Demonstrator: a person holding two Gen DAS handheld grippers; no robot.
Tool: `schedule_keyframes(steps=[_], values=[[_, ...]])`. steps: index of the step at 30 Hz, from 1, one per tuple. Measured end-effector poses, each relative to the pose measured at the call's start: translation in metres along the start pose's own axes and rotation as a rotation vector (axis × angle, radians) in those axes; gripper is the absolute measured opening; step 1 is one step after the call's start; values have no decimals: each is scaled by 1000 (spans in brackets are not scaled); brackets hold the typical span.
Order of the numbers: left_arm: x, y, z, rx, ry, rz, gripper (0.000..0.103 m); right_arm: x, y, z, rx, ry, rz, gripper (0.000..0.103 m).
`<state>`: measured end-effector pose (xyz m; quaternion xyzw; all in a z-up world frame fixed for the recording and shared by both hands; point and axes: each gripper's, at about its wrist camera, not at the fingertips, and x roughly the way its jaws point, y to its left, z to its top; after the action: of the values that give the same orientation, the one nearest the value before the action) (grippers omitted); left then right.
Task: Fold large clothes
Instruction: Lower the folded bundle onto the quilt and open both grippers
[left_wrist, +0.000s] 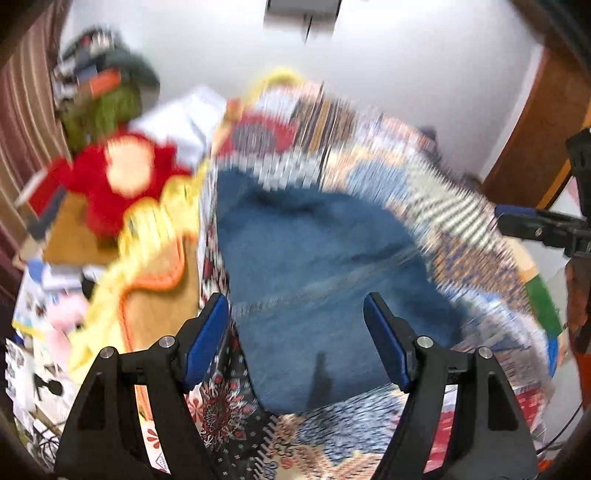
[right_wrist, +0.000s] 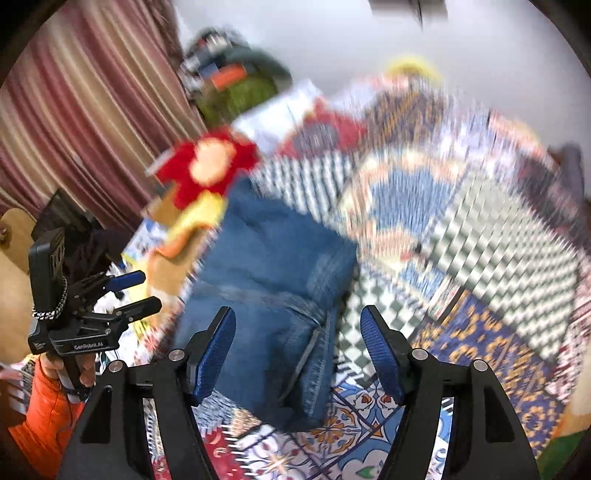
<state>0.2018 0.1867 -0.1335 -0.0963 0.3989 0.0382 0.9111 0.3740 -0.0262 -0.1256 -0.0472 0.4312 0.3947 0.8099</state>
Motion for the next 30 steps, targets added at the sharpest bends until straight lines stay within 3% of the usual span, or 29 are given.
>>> schedule_keyframes(steps=[7,11,15,22,24,26,28,30], values=[[-109,-42,11,13,-324,-19,75,-117,65,-15,-112,-337,-1,68],[-173,-68,-2,19,-499,-20,75,-171,101,-39,-157,-501,1,68],[-214,-86,-24,11,-621,-4,75,-206,128,-69,-160,-617,-2,67],[-242,-100,-66,-23,-715,82,75,-228,157,-115,-140,-711,-75,68],[-245,-102,-75,-31,-721,108,81,-230,162,-121,-150,-711,-103,69],[-244,-102,-80,-49,-722,121,94,-234,166,-128,-147,-703,-120,76],[-242,-100,-84,-66,-714,106,97,-236,165,-133,-128,-713,-136,96],[-241,-97,-86,-75,-702,114,100,-239,165,-138,-117,-730,-153,103]])
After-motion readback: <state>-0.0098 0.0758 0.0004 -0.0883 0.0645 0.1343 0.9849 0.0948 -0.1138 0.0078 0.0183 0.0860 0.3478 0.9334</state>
